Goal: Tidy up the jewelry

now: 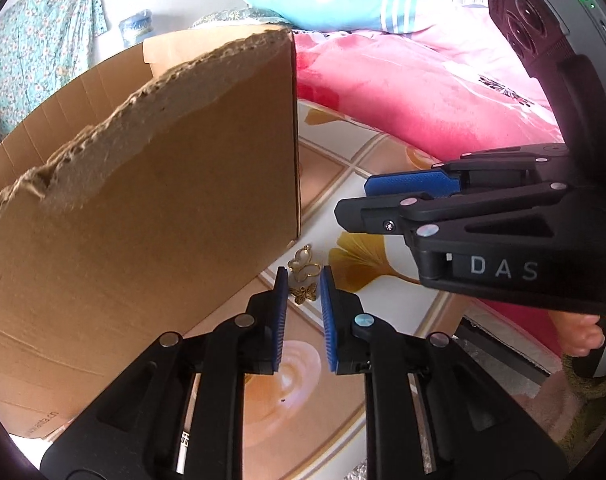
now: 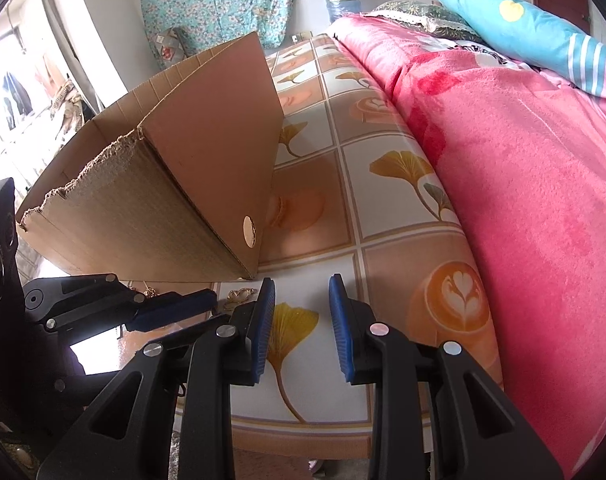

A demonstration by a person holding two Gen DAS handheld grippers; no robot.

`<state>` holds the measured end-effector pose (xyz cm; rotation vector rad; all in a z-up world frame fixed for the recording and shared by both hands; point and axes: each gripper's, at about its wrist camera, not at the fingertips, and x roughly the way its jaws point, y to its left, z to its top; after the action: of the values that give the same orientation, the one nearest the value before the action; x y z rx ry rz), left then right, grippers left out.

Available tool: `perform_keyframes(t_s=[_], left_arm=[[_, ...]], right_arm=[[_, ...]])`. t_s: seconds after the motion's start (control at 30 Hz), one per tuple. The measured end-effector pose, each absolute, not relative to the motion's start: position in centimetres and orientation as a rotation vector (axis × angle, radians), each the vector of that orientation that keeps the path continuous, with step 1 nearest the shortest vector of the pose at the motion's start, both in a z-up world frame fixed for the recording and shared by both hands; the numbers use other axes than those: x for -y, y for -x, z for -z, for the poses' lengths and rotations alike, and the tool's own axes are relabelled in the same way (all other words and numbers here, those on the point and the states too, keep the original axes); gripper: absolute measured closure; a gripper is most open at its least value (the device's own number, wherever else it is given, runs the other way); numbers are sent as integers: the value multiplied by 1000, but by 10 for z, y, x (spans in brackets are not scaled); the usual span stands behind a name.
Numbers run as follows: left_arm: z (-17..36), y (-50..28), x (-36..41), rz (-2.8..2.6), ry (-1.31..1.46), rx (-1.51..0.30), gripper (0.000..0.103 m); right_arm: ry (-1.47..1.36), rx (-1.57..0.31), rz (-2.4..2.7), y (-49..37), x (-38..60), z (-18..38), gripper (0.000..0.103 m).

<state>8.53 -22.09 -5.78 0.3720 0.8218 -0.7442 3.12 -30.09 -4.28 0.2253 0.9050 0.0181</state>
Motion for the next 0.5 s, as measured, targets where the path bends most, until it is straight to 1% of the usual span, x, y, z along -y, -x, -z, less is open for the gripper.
perform_keyframes(t_s=[0.23,0.5], left_arm=[[57,-82,217,735,-374,-829,92],[55,-78,190,683,-348,-867,92]], right_arm=[[-222,-906,-34,-32,298,42,75],[-156,-911,-97,-32,280,40,75]])
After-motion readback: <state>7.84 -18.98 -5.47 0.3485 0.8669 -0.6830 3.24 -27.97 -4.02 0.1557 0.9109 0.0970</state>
